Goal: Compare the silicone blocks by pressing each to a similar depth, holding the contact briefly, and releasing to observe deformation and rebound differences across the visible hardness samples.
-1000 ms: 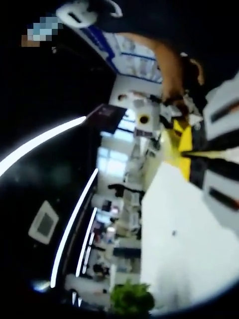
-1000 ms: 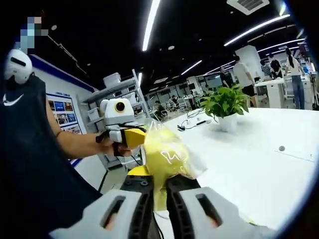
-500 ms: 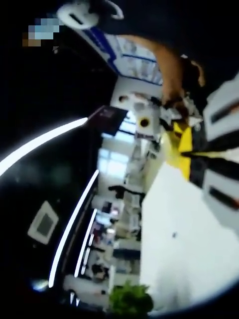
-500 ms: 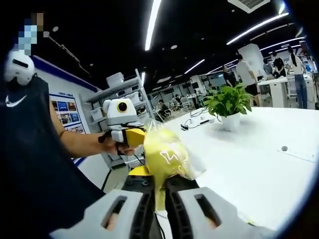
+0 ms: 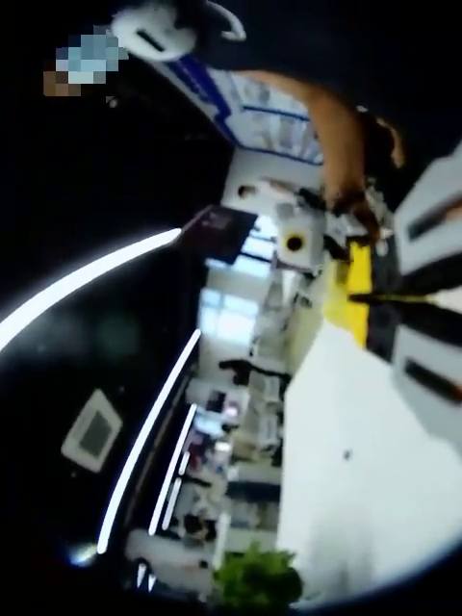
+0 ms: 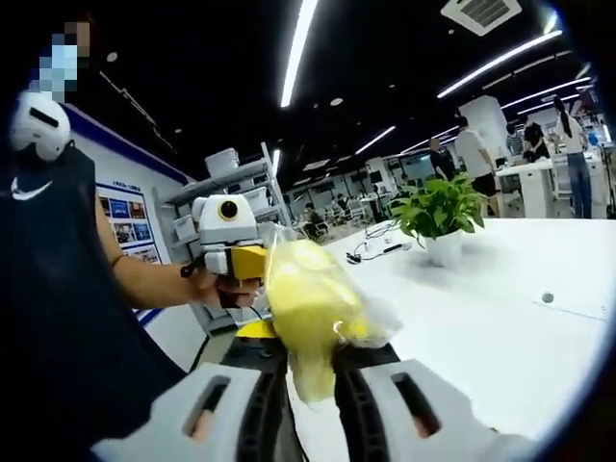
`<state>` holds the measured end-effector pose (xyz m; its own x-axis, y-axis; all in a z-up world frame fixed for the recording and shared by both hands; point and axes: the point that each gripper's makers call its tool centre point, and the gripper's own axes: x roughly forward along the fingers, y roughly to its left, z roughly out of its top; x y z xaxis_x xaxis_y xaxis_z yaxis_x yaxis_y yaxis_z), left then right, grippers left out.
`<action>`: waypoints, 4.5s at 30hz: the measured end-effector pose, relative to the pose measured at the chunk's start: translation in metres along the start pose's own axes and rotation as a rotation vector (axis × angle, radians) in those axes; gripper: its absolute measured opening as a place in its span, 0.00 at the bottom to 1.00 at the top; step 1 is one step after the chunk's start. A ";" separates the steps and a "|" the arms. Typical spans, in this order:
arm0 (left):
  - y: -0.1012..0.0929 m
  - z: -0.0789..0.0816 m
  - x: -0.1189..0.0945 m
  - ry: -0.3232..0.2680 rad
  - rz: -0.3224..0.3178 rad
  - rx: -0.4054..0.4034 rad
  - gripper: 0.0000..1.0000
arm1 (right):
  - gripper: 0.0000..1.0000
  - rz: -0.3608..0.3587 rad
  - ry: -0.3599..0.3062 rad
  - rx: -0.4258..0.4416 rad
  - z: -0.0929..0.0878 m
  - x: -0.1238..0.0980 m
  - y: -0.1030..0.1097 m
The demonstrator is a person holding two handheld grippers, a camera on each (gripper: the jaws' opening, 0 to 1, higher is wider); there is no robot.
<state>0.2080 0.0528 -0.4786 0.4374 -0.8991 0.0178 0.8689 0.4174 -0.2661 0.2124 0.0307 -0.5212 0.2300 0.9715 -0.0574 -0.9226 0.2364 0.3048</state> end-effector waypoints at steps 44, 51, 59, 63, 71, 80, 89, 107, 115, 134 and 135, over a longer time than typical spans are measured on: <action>0.053 0.004 -0.035 -0.075 0.124 -0.249 0.00 | 0.96 -0.554 -0.056 -0.087 -0.021 -0.110 -0.086; 0.063 -0.007 -0.038 -0.054 0.145 -0.293 0.00 | 0.96 -0.628 -0.008 -0.076 -0.047 -0.135 -0.091; 0.077 -0.020 -0.043 -0.040 0.155 -0.368 0.00 | 0.96 -0.689 0.034 -0.067 -0.070 -0.160 -0.093; 0.083 -0.032 -0.044 -0.048 0.149 -0.392 0.00 | 0.96 -0.712 0.029 -0.051 -0.076 -0.171 -0.094; 0.096 -0.058 -0.047 0.011 0.178 -0.422 0.00 | 0.96 -0.761 0.064 -0.057 -0.091 -0.187 -0.095; 0.111 -0.084 -0.049 0.037 0.208 -0.493 0.00 | 0.96 -0.790 0.056 -0.026 -0.103 -0.196 -0.097; 0.125 -0.108 -0.060 0.049 0.243 -0.575 0.00 | 0.96 -0.810 0.053 -0.012 -0.106 -0.199 -0.102; 0.151 -0.157 -0.059 0.136 0.271 -0.688 0.00 | 0.96 -0.816 0.055 0.009 -0.117 -0.197 -0.091; 0.165 -0.174 -0.060 0.196 0.330 -0.669 0.00 | 0.96 -0.821 0.057 0.029 -0.123 -0.196 -0.090; 0.213 -0.205 -0.067 0.382 0.470 -0.415 0.00 | 0.96 -0.829 0.060 0.061 -0.129 -0.194 -0.089; 0.214 -0.207 -0.067 0.388 0.471 -0.410 0.00 | 0.96 -0.830 0.058 0.061 -0.129 -0.195 -0.090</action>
<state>0.3167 0.1748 -0.7358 0.5635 -0.6503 -0.5096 0.4189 0.7565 -0.5021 0.2110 -0.1774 -0.6597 0.8102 0.4813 -0.3344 -0.4413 0.8765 0.1923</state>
